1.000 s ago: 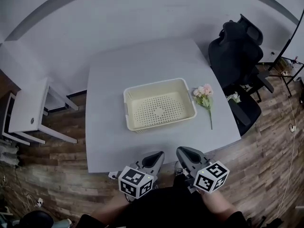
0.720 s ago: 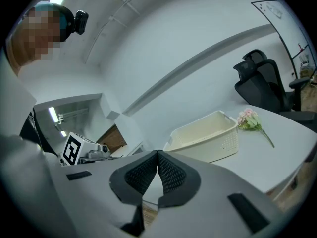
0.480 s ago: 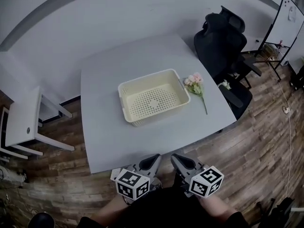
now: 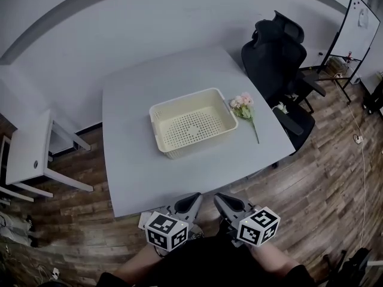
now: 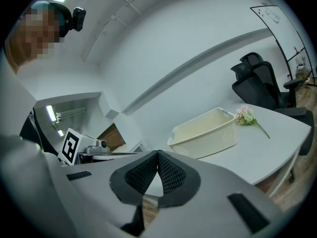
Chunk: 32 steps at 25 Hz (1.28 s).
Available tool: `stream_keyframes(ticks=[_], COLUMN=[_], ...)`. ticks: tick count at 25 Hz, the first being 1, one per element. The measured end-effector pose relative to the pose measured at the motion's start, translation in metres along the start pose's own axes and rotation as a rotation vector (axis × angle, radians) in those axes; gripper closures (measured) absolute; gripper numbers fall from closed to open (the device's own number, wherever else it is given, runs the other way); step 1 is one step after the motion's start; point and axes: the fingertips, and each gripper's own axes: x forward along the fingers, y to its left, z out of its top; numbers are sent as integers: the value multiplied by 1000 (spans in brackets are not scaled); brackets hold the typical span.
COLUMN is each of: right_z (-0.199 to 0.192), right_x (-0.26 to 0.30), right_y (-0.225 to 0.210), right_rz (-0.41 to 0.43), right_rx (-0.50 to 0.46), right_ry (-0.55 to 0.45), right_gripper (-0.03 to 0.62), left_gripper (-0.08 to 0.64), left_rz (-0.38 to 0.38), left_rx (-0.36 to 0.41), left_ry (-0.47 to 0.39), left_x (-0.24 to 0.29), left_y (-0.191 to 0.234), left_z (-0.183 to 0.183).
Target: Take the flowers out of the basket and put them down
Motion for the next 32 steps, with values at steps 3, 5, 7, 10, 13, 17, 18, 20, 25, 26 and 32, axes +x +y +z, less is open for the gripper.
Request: stream_keyframes(ticks=[3, 5, 7, 10, 13, 17, 18, 20, 25, 26, 32], right_z=[-1, -2, -3, -5, -7, -8, -8, -9, -9, -9, -10], right_x=[0, -1, -2, -3, -4, -6, -7, -8, -10, -10, -10], right_y=[0, 1, 1, 1, 2, 2, 2, 1, 1, 1, 0], right_rz=[2, 4, 3, 0, -1, -4, -5, -6, -10, -11, -17], right_rx=[4, 3, 4, 9, 14, 16, 17, 18, 14, 15, 13], right_ry=[3, 4, 2, -1, 0, -2, -2, -1, -1, -2, -1], right_gripper=[569, 569, 569, 569, 569, 569, 569, 569, 569, 569, 569], left_gripper=[552, 554, 552, 552, 554, 552, 554, 552, 552, 554, 554], left_rz=[-2, -1, -2, -5, -4, -3, -2, -1, -4, -5, -14], left_rx=[2, 1, 3, 7, 7, 8, 8, 7, 6, 6, 8], left_ry=[-2, -2, -2, -4, -6, -5, -6, -6, -9, -9, -3], left_x=[0, 0, -1, -1, -3, -4, -4, -3, -4, -4, -1], left_y=[-2, -3, -4, -4, -5, -7, -7, -9, -10, -10, -11], left_z=[0, -1, -2, -3, -5, -5, -5, -6, -6, -6, -7])
